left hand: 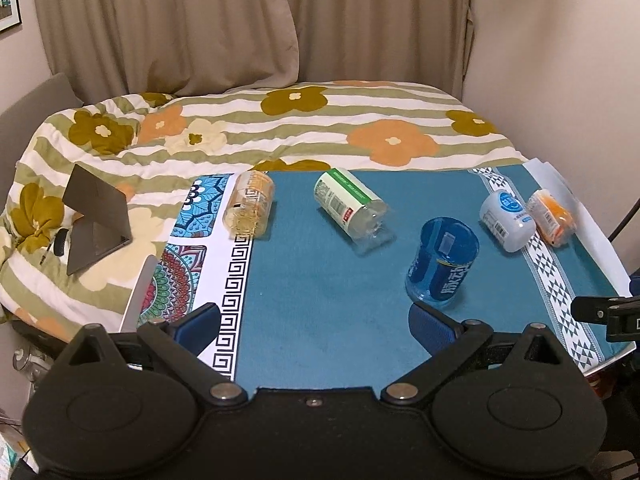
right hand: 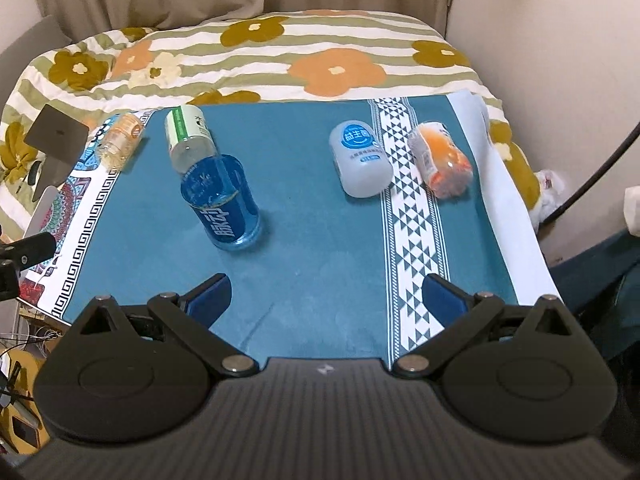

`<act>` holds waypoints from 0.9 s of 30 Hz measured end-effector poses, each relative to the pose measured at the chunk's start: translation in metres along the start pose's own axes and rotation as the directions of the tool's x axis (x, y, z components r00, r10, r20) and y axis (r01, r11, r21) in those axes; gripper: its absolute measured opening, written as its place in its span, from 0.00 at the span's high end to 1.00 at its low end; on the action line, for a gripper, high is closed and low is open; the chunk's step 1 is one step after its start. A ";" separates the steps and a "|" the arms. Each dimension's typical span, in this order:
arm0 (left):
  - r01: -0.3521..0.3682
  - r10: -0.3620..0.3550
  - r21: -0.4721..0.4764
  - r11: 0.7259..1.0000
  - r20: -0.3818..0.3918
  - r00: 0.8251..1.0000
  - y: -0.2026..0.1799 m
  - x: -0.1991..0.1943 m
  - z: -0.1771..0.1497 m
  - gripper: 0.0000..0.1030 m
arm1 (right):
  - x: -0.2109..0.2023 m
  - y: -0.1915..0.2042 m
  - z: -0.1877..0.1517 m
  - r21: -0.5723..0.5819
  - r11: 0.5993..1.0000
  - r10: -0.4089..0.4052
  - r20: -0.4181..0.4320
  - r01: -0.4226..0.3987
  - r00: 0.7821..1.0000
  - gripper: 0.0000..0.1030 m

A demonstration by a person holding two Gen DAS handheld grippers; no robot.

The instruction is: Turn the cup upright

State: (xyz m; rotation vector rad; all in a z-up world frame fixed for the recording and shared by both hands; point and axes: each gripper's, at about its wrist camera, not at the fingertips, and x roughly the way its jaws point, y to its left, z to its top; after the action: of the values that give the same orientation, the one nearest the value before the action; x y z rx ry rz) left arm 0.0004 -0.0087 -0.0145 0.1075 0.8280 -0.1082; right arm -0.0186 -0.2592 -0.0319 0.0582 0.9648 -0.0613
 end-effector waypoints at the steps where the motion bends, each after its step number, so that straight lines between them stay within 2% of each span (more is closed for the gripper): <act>1: 0.001 -0.001 0.003 1.000 0.002 1.000 -0.001 -0.001 0.000 0.01 | 0.000 -0.001 -0.001 0.001 1.000 -0.001 -0.002 0.001 1.000 0.00; 27: 0.003 -0.003 0.028 1.000 0.028 1.000 -0.002 -0.006 -0.001 0.01 | -0.002 -0.002 -0.001 0.009 1.000 -0.001 0.002 0.001 1.000 0.00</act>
State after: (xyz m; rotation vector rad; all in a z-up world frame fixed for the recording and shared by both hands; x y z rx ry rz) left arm -0.0052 -0.0105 -0.0109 0.1306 0.7991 -0.1237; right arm -0.0207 -0.2608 -0.0303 0.0653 0.9625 -0.0667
